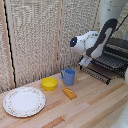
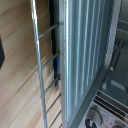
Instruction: Position your gripper near the tray handle while precisely lining it up. Firmly yet gently grip the handle, ensuring a strong hold. Slide the tray into the oven in a steady manner until it's entirely inside. Relinquish the handle as it sits within the oven and extract your gripper with care.
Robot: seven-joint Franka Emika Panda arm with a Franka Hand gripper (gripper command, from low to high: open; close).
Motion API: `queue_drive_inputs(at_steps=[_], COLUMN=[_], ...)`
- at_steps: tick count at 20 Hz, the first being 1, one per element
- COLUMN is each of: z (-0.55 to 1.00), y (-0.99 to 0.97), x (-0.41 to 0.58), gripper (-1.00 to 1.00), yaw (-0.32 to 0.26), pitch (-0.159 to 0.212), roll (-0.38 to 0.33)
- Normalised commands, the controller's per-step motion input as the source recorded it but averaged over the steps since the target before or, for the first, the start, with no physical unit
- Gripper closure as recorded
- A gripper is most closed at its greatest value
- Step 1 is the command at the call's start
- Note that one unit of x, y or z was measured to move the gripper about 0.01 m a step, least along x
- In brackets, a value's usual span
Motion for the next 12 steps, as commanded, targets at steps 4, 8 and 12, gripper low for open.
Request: queue_drive_inputs(at_steps=[4,8,12], z=[0.00,0.01,0.00], y=[-0.11,-0.22,-0.29], x=[-0.044,-0.049,-0.031], gripper=[1.00,1.00,1.00], yaw=[0.000,0.005,0.031], pitch=[0.000,0.007,0.022], roll=[-0.176,-0.172,-0.125])
